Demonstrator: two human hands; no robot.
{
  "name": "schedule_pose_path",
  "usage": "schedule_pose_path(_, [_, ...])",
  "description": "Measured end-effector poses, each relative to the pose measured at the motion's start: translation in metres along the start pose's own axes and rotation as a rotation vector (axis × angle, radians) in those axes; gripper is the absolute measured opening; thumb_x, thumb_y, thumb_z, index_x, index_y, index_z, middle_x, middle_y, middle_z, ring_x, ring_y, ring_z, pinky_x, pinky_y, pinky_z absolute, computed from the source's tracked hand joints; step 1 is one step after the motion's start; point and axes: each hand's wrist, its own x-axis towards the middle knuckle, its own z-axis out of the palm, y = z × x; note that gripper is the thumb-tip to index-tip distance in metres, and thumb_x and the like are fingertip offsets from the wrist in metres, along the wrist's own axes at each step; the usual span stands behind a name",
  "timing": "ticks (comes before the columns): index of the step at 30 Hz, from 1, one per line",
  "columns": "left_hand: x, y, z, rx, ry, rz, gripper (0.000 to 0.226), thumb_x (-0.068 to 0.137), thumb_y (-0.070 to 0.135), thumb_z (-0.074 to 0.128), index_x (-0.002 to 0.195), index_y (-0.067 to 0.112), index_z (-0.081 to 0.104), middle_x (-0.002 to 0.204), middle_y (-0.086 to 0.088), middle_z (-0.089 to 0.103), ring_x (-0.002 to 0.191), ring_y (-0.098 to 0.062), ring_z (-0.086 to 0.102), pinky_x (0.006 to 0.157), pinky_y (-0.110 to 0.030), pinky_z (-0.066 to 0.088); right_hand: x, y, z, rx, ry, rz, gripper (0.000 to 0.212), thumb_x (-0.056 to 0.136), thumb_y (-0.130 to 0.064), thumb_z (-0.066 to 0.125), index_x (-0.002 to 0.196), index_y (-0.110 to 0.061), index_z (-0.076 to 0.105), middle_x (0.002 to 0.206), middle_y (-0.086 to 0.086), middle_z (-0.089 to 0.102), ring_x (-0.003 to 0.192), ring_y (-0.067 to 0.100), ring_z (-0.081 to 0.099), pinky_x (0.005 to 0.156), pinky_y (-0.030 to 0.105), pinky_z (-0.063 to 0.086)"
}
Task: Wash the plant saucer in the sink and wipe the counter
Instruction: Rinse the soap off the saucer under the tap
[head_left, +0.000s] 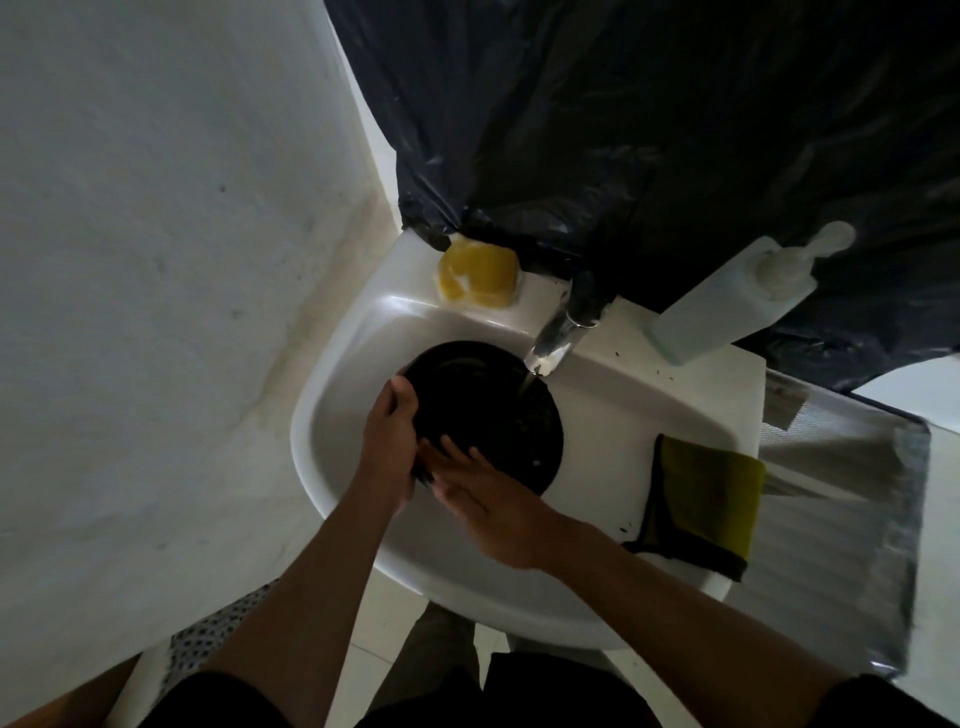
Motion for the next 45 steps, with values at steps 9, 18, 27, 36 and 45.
schedule_pose_path(9, [0.003, -0.007, -0.018, 0.172, 0.051, 0.164, 0.039, 0.101, 0.061, 0.047, 0.135, 0.047, 0.06, 0.14, 0.008, 0.063, 0.13, -0.018, 0.058, 0.109, -0.051, 0.05, -0.043, 0.054, -0.035, -0.557, -0.049, 0.149, 0.091, 0.091, -0.056, -0.021, 0.159, -0.014, 0.021, 0.167, 0.001, 0.02, 0.155, 0.011, 0.009, 0.126, 0.036, -0.005])
schedule_pose_path(18, [-0.007, -0.006, -0.011, 0.164, 0.07, 0.217, 0.037, 0.104, 0.054, 0.046, 0.136, 0.043, 0.06, 0.135, 0.01, 0.065, 0.127, -0.014, 0.06, 0.112, -0.045, 0.049, 0.027, 0.047, -0.041, -0.672, 0.172, 0.257, 0.081, 0.09, -0.044, -0.005, 0.16, -0.005, 0.007, 0.167, 0.017, 0.009, 0.155, 0.033, 0.004, 0.125, 0.052, 0.003])
schedule_pose_path(27, [-0.009, -0.003, -0.001, 0.026, -0.017, 0.143, 0.035, 0.108, 0.047, 0.042, 0.131, 0.032, 0.064, 0.129, 0.007, 0.07, 0.125, -0.013, 0.064, 0.112, -0.045, 0.048, 0.06, -0.002, -0.013, -0.227, 0.219, 0.17, 0.06, 0.108, -0.038, 0.02, 0.161, -0.029, -0.007, 0.169, -0.004, -0.011, 0.154, 0.026, -0.015, 0.122, 0.058, -0.007])
schedule_pose_path(36, [-0.006, -0.002, -0.007, 0.09, 0.077, 0.212, 0.036, 0.102, 0.06, 0.042, 0.13, 0.045, 0.061, 0.131, 0.012, 0.066, 0.125, -0.011, 0.06, 0.109, -0.046, 0.051, -0.013, 0.026, -0.019, -0.113, -0.066, 0.021, 0.048, 0.11, -0.042, 0.015, 0.154, -0.055, -0.001, 0.167, -0.019, -0.012, 0.151, 0.003, -0.019, 0.122, 0.032, -0.012])
schedule_pose_path(45, [-0.018, -0.011, -0.006, 0.018, -0.035, 0.136, 0.048, 0.103, 0.057, 0.043, 0.136, 0.029, 0.063, 0.132, 0.003, 0.07, 0.125, -0.02, 0.065, 0.105, -0.044, 0.053, 0.008, 0.046, -0.037, -0.456, 0.166, 0.367, 0.082, 0.091, -0.062, -0.005, 0.161, -0.02, -0.006, 0.169, 0.007, -0.006, 0.155, 0.022, -0.013, 0.122, 0.051, -0.014])
